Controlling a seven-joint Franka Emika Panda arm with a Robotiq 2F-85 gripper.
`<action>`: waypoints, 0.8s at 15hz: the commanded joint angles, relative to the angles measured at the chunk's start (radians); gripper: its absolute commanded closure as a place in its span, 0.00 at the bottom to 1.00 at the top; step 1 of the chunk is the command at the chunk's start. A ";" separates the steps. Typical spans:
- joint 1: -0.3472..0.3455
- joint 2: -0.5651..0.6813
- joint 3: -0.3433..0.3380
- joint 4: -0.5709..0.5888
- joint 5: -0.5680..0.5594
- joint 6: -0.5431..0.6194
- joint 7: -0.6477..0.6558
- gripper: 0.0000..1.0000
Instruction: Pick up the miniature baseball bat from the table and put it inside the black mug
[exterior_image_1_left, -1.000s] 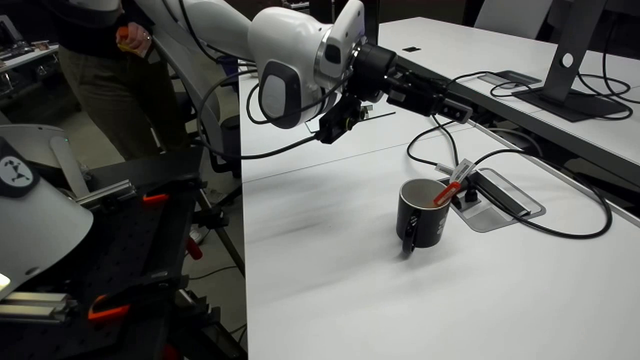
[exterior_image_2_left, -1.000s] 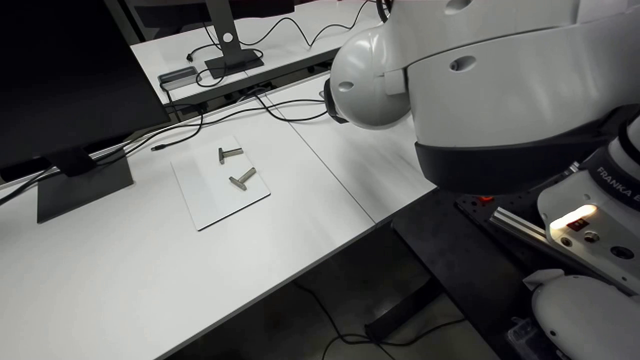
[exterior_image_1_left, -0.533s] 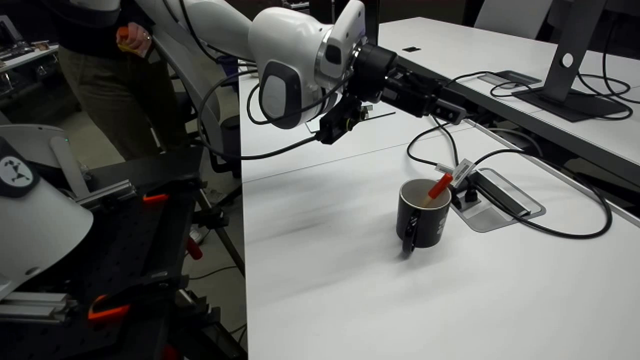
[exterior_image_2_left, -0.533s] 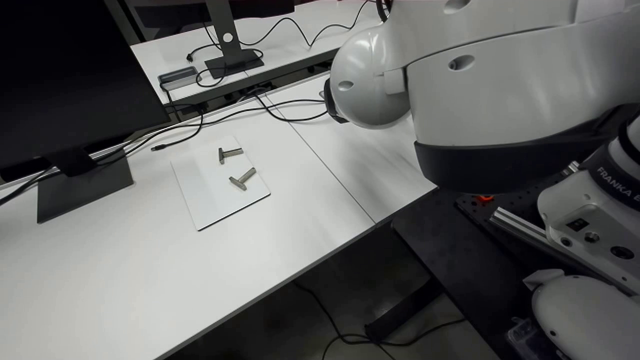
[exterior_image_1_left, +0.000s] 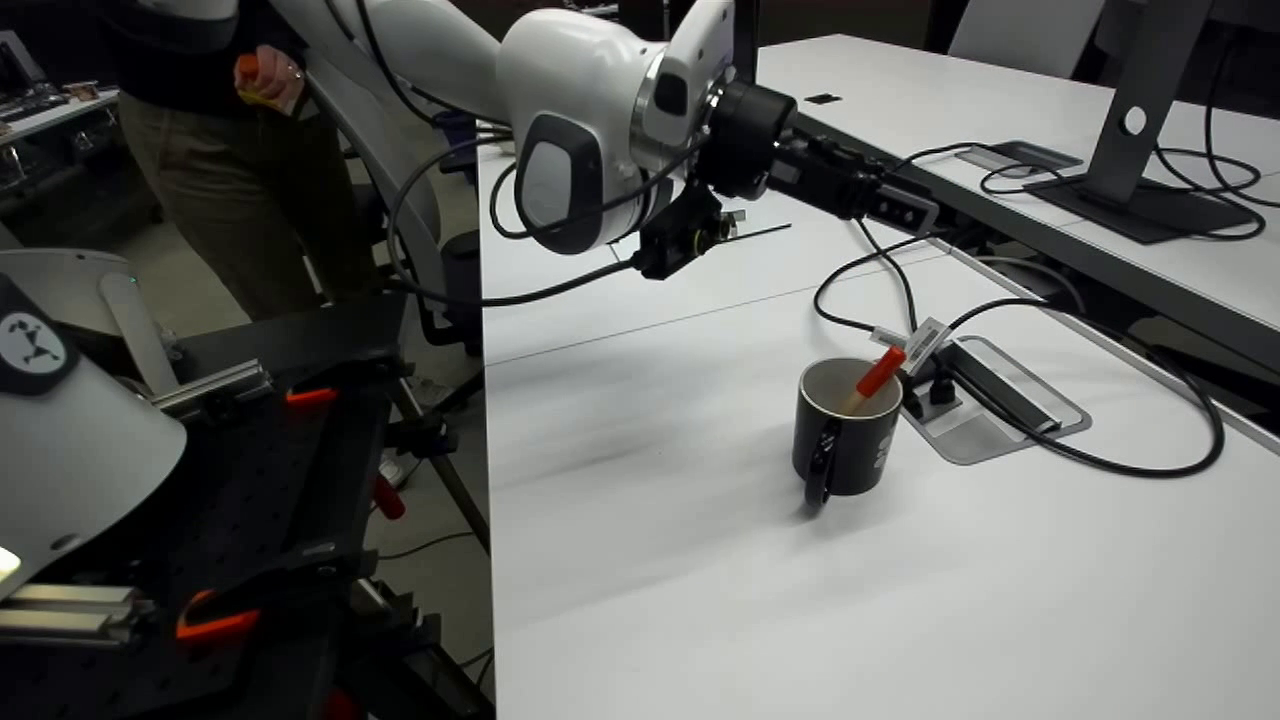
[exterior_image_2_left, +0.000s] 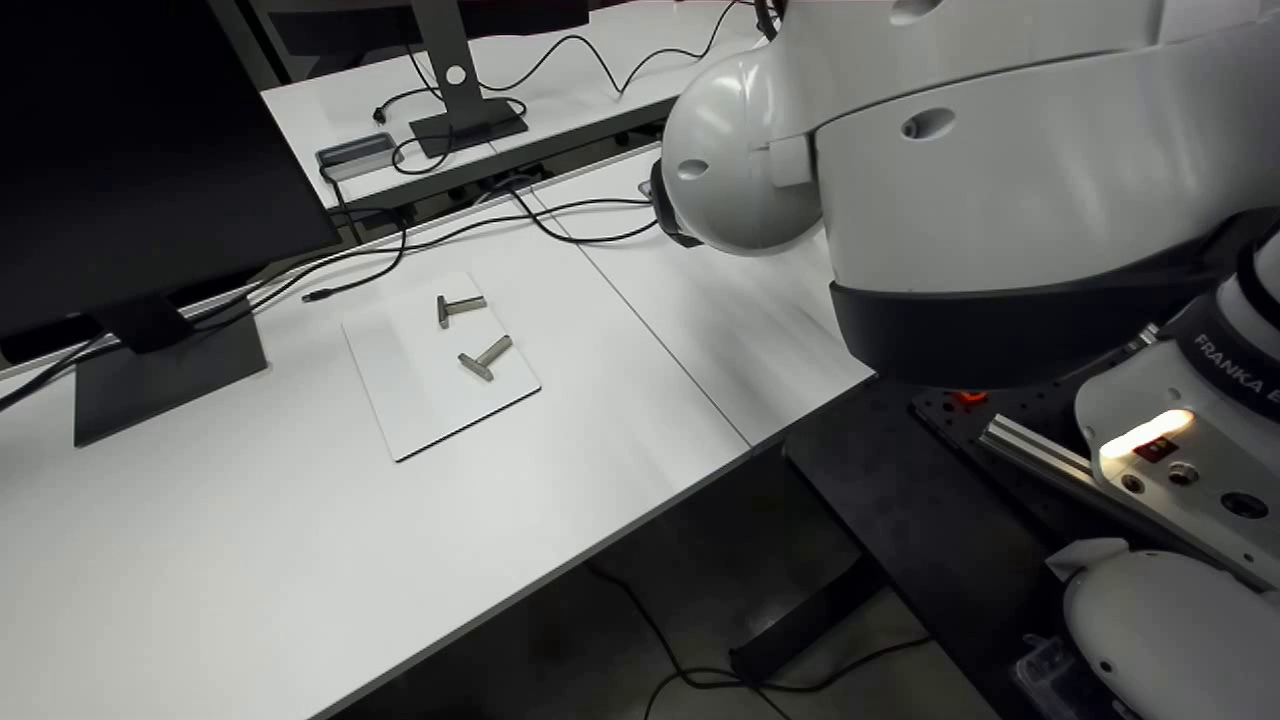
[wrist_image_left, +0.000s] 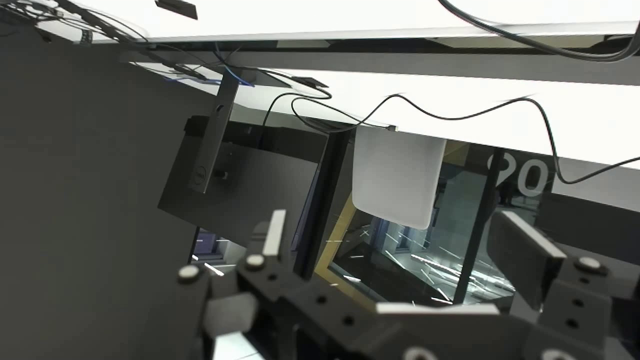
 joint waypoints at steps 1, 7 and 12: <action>0.037 -0.039 -0.033 -0.068 -0.060 -0.013 -0.043 0.00; 0.073 -0.153 -0.044 -0.154 -0.300 0.032 -0.092 0.00; 0.125 -0.259 -0.081 -0.224 -0.549 0.006 -0.095 0.00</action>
